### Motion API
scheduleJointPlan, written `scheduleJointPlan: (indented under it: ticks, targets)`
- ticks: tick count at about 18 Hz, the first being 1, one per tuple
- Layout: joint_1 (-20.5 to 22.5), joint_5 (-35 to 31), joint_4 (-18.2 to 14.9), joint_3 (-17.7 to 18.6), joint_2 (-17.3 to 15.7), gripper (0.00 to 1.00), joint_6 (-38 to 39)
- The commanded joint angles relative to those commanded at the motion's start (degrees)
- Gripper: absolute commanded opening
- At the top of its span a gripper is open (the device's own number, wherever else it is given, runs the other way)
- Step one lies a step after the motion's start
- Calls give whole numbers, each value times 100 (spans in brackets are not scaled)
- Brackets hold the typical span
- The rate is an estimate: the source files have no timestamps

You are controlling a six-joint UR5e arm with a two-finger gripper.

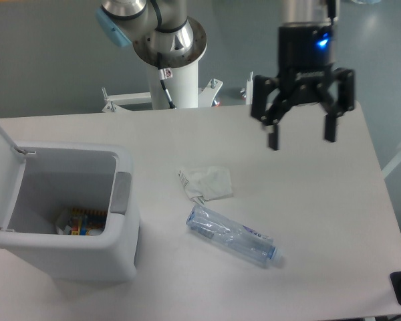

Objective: Open the trash can

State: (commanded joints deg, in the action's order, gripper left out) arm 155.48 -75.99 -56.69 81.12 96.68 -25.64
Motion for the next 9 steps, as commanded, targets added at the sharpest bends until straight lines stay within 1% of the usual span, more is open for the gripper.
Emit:
scheduleJointPlan:
  ticks: [2, 6, 9]
  targets:
    - [0, -616, -53, 18, 9, 100, -553]
    - [0, -1267, -245, 105, 26, 100, -1635]
    - [9, -1681, -308, 290, 18, 100, -2312]
